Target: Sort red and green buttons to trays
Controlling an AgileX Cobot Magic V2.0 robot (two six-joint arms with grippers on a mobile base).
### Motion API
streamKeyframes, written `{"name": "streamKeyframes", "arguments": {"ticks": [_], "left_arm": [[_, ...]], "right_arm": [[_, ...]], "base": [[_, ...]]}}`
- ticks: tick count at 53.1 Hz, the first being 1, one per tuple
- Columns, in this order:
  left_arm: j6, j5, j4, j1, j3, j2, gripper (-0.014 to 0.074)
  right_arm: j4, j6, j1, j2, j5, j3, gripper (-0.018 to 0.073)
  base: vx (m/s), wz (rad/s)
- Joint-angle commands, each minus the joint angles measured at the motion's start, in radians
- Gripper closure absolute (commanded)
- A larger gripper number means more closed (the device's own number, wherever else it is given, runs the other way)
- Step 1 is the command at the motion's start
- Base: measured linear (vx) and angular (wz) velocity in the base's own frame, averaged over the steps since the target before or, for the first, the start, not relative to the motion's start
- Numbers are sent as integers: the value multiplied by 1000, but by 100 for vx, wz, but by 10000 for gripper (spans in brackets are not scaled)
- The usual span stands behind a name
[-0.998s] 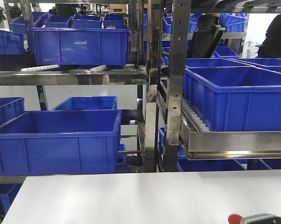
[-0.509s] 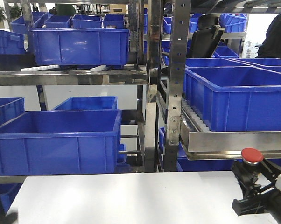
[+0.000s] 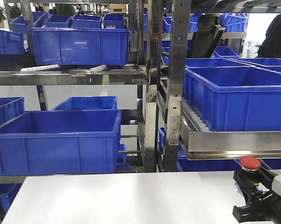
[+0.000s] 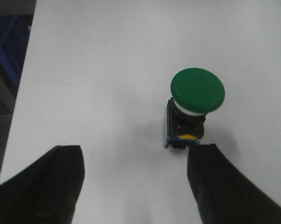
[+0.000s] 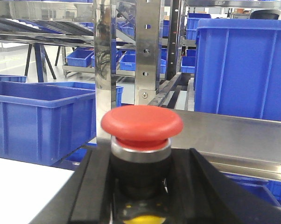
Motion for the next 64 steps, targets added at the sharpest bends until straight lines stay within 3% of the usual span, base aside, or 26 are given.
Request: {"name": "streamKeyframes", "arguments": {"ticks": [1, 12, 25, 29, 35, 45, 48, 54, 59, 64], "left_arm": [[-41, -130, 72, -10, -60, 58, 11], [-160, -159, 201, -10, -159, 190, 11], [-160, -203, 200, -10, -257, 319, 17], [-160, -201, 200, -10, -278, 347, 57], [-160, -196, 200, -10, -283, 363, 206], [-159, -172, 203, -10, -283, 316, 608], [-174, -156, 203, -10, -285, 279, 605], [-212, -41, 209, -10, -311, 162, 603], [-211, 134, 242, -10, -366, 38, 603], [-211, 315, 307, -10, -445, -86, 602]], "right_arm": [[8, 0, -4, -30, -89, -23, 569], [12, -1, -4, -30, -89, -23, 569], [13, -1, -4, -30, -90, -23, 569], [13, -1, -4, -30, -90, -23, 569], [13, -1, -4, -30, -91, -23, 569], [13, -1, -4, -30, -91, -23, 569], [13, -1, -4, -30, -90, -23, 569], [22, -1, -4, -30, -89, -23, 569], [51, 3, -4, -31, -63, -25, 569], [70, 53, -4, -46, 47, -30, 569]], "base": [[0, 0], [0, 0], [0, 0], [0, 0], [0, 0], [0, 0], [0, 0], [0, 0], [0, 0], [0, 0]]}}
